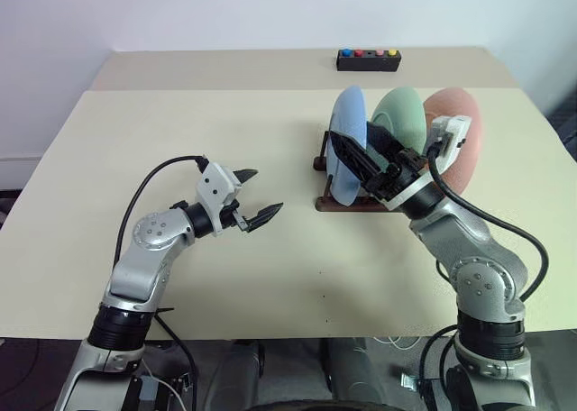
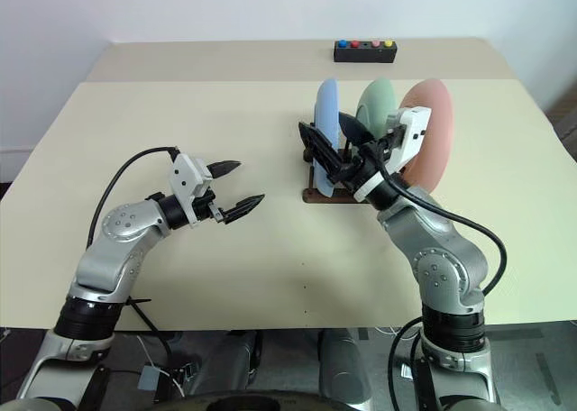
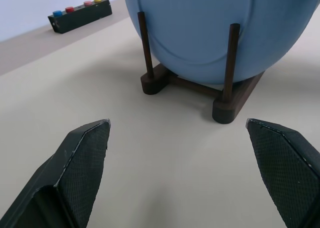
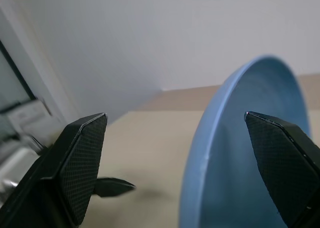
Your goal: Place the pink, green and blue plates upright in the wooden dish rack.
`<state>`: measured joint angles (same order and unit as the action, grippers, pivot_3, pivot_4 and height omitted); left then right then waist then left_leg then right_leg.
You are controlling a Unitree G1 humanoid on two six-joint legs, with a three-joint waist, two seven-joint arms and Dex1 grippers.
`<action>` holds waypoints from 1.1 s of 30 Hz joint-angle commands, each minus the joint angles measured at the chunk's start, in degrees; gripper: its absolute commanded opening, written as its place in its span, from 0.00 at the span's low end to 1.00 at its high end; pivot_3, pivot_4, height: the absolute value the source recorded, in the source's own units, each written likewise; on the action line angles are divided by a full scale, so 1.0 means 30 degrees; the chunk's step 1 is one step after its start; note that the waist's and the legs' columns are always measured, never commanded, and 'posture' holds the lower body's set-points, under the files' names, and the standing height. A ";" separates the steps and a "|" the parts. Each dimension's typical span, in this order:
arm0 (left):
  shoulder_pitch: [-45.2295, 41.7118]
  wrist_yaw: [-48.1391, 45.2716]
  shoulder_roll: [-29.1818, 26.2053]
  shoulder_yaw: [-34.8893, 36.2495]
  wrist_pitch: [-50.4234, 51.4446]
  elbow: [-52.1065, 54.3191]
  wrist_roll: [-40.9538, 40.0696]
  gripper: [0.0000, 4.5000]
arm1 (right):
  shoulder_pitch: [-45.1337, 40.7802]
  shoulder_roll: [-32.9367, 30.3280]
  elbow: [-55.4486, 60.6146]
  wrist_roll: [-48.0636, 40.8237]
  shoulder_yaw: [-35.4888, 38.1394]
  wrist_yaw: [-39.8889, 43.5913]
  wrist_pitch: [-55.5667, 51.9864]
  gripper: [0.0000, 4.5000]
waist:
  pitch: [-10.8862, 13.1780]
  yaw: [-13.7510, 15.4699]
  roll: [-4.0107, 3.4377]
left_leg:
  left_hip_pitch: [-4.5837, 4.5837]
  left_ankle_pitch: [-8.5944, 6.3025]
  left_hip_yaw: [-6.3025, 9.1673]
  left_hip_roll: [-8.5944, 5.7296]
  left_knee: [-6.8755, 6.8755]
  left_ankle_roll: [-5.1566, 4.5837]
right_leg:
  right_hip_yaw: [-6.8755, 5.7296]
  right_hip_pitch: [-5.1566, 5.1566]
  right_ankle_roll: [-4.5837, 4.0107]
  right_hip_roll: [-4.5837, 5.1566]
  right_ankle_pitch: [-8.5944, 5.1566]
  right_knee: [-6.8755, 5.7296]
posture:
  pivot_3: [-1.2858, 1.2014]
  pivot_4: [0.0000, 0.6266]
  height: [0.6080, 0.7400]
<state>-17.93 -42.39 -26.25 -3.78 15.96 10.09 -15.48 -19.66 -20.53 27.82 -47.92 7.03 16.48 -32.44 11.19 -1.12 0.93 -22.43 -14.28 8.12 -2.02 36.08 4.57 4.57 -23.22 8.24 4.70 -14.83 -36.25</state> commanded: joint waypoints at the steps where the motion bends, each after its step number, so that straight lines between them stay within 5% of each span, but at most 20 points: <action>1: 0.0027 -0.0067 0.0025 -0.0004 -0.0354 0.0377 -0.0018 1.00 | -0.0369 -0.1644 0.1858 0.1675 -0.0494 0.1572 0.0887 0.99 | 0.0002 0.0000 -0.0004 | 0.0000 0.0000 0.0001 0.0000 0.0000 0.0000 | 0.0001 0.0000 0.0000 0.0000 0.0000 0.0000 | 0.52 0.24 1.00; 7: 0.0107 -0.0071 0.0037 0.0002 -0.0309 0.0501 -0.0026 1.00 | -0.0381 -0.3930 0.2236 0.3117 0.0446 0.2835 0.1345 0.99 | 0.0001 0.0025 -0.0002 | -0.0001 -0.0001 -0.0001 0.0000 0.0002 -0.0001 | 0.0000 0.0004 0.0002 0.0001 -0.0001 0.0005 | 0.52 0.24 1.00; 18: -0.0076 -0.0295 -0.0086 0.0086 -0.0278 0.0345 -0.0008 1.00 | 0.2540 -0.8461 0.3035 -0.1603 0.8261 0.6103 0.0170 0.99 | 0.0000 0.0131 0.0002 | -0.0004 -0.0007 -0.0003 0.0001 0.0012 -0.0013 | -0.0001 0.0031 0.0002 0.0003 -0.0002 0.0024 | 0.52 0.24 1.00; 26: -0.0074 -0.0469 -0.1247 0.1010 -0.0881 -0.0752 0.0255 1.00 | 0.8310 -0.9817 -0.0452 0.0798 1.4233 0.9481 0.0981 0.99 | -0.0003 0.0161 0.0006 | 0.0006 -0.0008 -0.0017 0.0000 0.0026 -0.0014 | 0.0001 0.0052 0.0004 0.0003 -0.0002 0.0033 | 0.52 0.24 1.00; 33: 0.0439 0.0159 -0.1780 0.1715 -0.1268 -0.1380 0.0609 1.00 | 1.2241 -0.9306 -0.4281 0.3829 1.5115 1.2177 0.3494 0.99 | -0.0004 0.0085 0.0004 | 0.0025 -0.0010 -0.0041 0.0002 0.0031 -0.0017 | 0.0012 0.0071 0.0008 0.0002 -0.0005 0.0040 | 0.52 0.24 1.00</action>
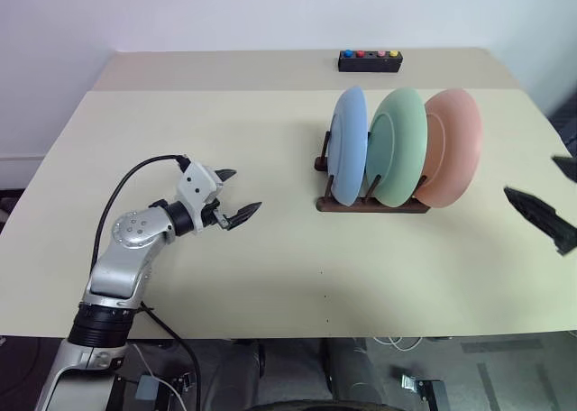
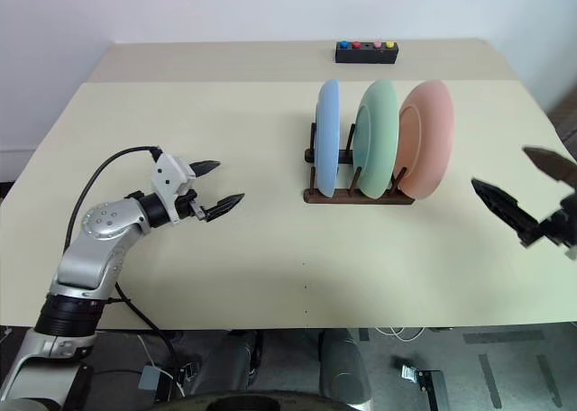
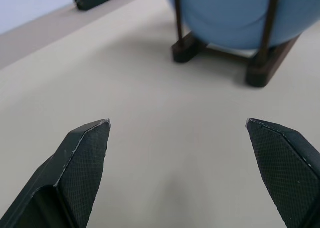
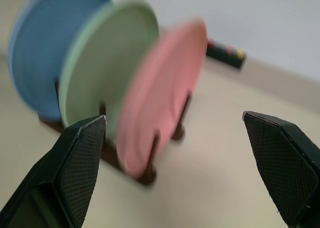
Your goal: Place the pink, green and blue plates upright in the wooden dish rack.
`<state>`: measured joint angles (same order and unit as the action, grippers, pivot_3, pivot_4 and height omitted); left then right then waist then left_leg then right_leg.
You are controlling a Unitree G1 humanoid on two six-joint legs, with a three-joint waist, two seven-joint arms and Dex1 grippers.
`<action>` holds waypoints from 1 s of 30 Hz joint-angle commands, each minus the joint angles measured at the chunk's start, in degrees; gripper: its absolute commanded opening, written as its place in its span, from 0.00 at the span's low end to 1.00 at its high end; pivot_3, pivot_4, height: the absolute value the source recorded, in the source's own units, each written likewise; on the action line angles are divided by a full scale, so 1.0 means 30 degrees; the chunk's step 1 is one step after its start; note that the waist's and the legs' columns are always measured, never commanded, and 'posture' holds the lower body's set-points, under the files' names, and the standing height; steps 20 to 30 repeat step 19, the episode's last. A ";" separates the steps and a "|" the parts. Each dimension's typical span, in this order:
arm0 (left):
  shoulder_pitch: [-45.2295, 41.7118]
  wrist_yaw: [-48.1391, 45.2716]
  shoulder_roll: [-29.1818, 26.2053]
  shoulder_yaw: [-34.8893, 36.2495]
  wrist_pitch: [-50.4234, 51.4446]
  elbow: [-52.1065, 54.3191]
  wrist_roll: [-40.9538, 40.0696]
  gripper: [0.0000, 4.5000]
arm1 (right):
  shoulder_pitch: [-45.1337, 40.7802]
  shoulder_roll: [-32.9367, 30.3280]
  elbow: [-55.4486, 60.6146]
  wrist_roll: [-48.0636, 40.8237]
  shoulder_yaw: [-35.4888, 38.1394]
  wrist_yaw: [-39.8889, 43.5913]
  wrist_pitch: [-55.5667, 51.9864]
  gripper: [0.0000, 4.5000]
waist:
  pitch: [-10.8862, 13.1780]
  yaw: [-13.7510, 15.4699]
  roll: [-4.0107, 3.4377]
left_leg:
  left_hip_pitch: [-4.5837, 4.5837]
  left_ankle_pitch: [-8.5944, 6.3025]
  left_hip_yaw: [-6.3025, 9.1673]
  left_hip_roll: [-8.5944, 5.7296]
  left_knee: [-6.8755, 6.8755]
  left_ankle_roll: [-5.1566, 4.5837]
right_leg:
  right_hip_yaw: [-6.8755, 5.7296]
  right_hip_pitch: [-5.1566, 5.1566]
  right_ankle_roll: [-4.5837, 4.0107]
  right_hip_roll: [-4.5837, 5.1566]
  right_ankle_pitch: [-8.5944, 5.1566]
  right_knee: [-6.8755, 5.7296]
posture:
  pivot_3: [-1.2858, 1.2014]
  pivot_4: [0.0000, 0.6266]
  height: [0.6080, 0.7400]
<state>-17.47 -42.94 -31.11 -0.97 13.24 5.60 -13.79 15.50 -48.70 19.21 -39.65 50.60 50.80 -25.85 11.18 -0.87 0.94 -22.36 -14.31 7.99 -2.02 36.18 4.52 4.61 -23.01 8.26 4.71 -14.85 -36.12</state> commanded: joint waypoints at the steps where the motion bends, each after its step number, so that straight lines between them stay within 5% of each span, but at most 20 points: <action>1: 0.0449 0.0389 -0.0224 0.0905 -0.0357 0.0153 0.0006 1.00 | 0.0688 0.0144 -0.2113 0.1524 0.0320 0.0870 0.1749 0.99 | 0.0000 -0.0004 -0.0001 | 0.0010 0.0000 0.0001 0.0000 -0.0001 0.0000 | -0.0001 0.0011 0.0000 0.0001 0.0000 0.0001 | 0.52 0.24 1.00; 15: 0.2675 0.0829 -0.0785 0.1963 -0.0019 0.1173 -0.0302 1.00 | -0.0527 0.0656 -0.4731 0.2449 -0.2732 0.1444 0.3026 0.99 | -0.0006 0.0040 -0.0015 | 0.0028 0.0000 0.0003 0.0004 0.0005 0.0001 | -0.0001 0.0039 -0.0001 0.0002 -0.0007 0.0006 | 0.52 0.24 1.00; 30: 0.2928 0.1075 -0.0650 0.1944 0.0232 0.1705 -0.0360 1.00 | -0.1010 0.0586 -0.5014 0.2499 -0.3109 0.1490 0.3107 0.99 | -0.0007 0.0032 -0.0016 | 0.0028 0.0000 0.0004 0.0004 0.0002 0.0001 | -0.0001 0.0041 0.0002 0.0002 -0.0007 0.0009 | 0.52 0.24 1.00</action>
